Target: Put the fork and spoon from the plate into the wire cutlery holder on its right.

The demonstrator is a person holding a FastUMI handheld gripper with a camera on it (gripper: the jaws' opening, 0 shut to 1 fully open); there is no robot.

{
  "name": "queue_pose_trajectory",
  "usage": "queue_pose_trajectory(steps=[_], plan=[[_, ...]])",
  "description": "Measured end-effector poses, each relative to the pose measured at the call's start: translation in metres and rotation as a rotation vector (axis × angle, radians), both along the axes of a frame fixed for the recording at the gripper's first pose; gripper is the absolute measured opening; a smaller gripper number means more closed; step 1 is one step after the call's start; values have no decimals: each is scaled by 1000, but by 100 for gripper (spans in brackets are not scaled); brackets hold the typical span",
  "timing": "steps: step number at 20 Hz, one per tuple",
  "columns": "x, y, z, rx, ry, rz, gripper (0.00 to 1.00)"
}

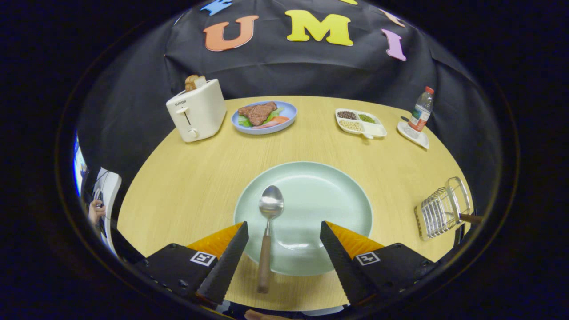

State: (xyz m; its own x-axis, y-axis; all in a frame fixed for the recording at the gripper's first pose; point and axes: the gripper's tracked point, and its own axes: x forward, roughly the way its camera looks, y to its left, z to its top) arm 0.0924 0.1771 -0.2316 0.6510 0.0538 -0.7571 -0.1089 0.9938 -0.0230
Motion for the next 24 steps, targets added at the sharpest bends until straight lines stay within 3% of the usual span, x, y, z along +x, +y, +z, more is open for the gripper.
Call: queue_pose_trajectory(steps=[5,9,13,16,18,20,24], plan=[[3,3,-21,-4,53,-24,94],[1,4,-34,-15,107,-31,81],[0,9,-35,-13,128,-17,56],[-3,15,-40,33,159,-14,26],[-4,18,-38,42,154,-10,22],[-5,17,-39,24,158,3,9],[-6,16,-36,19,165,22,1]])
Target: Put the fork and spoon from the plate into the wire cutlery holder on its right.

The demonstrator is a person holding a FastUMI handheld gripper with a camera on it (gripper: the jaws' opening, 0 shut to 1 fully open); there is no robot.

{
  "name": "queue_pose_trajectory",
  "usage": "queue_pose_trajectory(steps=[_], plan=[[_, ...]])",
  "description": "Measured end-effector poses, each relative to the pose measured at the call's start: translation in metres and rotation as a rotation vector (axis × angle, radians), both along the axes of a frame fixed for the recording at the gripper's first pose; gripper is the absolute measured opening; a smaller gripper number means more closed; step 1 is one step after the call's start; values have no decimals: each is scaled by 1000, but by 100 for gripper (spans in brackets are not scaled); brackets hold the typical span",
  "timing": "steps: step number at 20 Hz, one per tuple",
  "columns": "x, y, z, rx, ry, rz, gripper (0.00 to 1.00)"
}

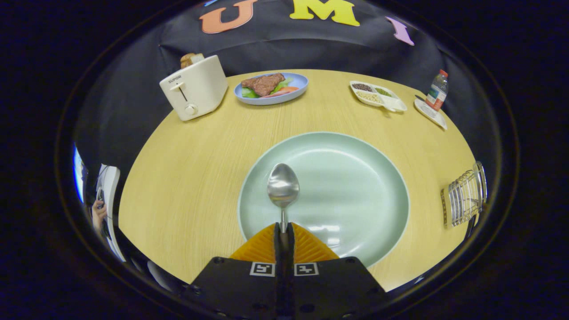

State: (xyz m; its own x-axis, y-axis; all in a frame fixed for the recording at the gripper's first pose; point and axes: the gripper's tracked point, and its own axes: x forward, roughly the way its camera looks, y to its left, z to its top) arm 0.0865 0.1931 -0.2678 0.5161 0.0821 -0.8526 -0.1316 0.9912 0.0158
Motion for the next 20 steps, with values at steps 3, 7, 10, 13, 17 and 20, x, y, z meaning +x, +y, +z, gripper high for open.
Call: queue_pose_trajectory(steps=[3,7,10,13,17,20], plan=[[-3,-4,11,6,-13,10,1],[-4,-15,35,6,-46,29,1],[-6,-33,57,13,-76,25,1],[-7,-58,82,18,-111,13,1],[-10,-103,112,22,-157,-9,1],[-10,-144,139,20,-194,-38,1]])
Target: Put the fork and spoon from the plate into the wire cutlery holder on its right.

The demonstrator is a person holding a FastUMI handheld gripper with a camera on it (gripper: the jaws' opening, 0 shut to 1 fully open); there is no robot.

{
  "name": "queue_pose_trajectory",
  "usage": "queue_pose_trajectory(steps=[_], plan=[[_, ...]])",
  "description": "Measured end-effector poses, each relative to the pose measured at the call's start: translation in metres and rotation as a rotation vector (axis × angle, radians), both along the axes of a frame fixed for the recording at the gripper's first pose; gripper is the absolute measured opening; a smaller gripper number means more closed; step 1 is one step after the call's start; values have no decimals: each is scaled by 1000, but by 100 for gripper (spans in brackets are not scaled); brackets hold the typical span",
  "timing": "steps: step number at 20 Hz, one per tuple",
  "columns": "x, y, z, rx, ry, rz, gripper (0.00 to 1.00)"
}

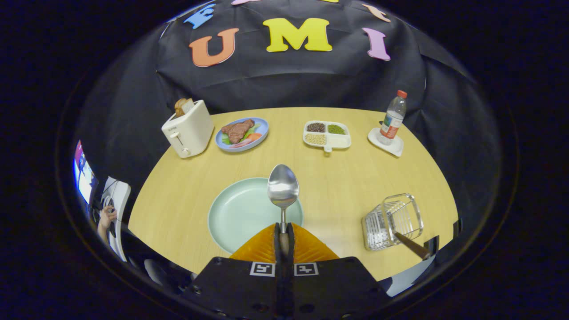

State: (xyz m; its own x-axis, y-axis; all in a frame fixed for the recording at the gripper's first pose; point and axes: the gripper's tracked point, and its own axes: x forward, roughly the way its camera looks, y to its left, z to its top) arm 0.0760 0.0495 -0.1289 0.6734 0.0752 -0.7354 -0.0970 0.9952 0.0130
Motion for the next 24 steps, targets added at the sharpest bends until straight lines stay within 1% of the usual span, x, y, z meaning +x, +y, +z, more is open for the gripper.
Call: queue_pose_trajectory(steps=[3,6,13,17,24], plan=[[0,-42,23,9,-39,-30,1],[0,-84,34,12,-58,-69,1],[-3,-152,33,10,-55,-129,1],[-6,-170,21,20,-18,-140,1],[-9,-176,10,19,10,-132,1]])
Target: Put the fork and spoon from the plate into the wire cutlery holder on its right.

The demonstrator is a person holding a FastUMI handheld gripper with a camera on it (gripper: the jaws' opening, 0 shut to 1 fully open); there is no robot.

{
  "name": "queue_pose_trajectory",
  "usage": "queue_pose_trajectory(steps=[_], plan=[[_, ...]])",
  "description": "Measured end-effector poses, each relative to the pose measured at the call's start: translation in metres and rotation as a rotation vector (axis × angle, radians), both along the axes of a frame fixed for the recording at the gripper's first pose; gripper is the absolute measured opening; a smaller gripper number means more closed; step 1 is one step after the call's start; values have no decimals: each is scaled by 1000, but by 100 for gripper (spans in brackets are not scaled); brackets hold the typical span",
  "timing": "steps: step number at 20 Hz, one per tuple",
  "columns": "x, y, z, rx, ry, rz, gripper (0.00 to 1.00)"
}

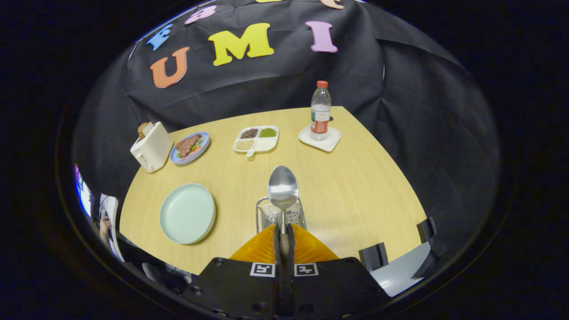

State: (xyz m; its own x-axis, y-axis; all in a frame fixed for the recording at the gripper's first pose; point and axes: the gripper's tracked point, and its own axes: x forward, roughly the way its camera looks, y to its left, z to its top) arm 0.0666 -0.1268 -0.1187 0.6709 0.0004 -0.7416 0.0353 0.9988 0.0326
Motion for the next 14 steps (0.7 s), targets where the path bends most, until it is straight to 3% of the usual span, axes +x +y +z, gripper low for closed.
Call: queue_pose_trajectory(steps=[14], plan=[[-2,-1,-8,-11,8,-2,2]])
